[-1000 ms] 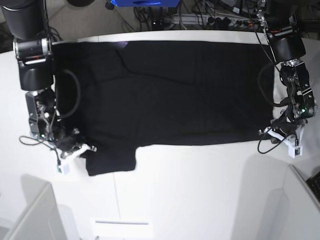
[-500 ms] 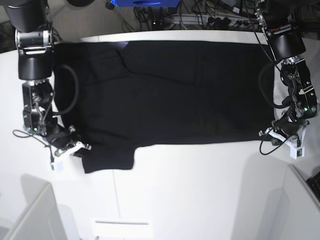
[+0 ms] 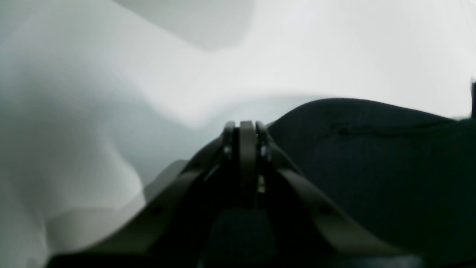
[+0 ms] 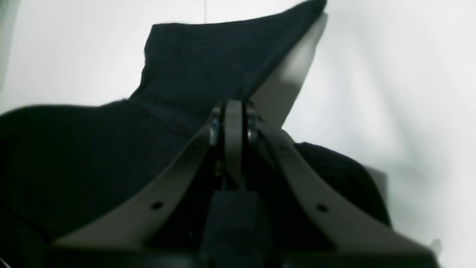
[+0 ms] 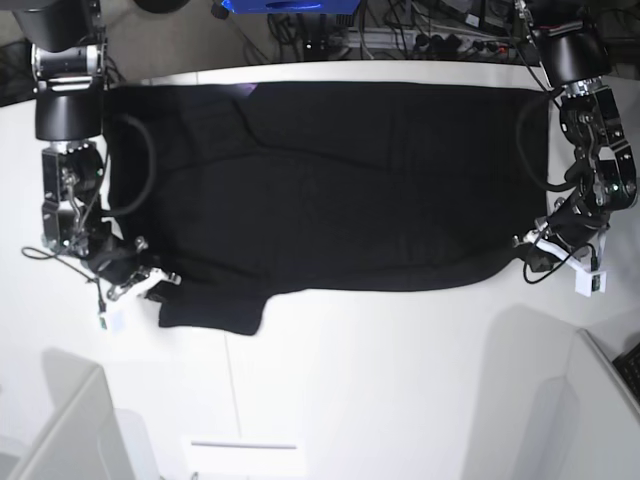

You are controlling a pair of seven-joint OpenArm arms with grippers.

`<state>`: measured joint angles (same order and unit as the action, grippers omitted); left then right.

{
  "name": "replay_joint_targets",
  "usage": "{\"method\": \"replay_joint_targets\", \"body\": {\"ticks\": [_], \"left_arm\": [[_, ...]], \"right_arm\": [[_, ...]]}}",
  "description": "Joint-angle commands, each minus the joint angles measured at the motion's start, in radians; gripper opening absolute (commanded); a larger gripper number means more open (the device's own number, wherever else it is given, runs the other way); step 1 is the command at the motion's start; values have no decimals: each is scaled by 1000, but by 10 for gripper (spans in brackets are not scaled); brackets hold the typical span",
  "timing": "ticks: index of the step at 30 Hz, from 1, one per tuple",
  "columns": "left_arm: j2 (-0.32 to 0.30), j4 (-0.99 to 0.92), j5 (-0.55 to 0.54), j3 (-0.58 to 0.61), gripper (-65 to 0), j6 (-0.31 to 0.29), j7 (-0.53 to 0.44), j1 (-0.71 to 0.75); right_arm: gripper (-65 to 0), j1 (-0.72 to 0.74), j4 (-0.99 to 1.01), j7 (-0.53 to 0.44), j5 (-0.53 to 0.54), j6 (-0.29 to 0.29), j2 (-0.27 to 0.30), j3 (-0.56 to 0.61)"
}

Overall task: Fold the T-shirt properly
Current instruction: 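Grasp the hem corners with both grippers and lift them, then fold the hem over onto the collar edge with both grippers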

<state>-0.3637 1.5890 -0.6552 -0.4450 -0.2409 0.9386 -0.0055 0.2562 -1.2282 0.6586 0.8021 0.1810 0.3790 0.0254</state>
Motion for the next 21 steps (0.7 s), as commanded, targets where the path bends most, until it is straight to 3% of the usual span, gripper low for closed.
{"method": "replay_joint_targets", "body": {"ticks": [1,10,21], "left_arm": [[-19,26,-5,-34,-650,-7,-11,-4],[-16,98,-8,-114,-650,-10,102,23],[-22,121,-8,-116,-650,-10,106,88]], "right_arm": [[-650,25,-29,-24,7,8,21,-9],[-650,4,-49,-24,7,8,22,-9],[-650,-54,-134,-3,7,8,35,-86]]}}
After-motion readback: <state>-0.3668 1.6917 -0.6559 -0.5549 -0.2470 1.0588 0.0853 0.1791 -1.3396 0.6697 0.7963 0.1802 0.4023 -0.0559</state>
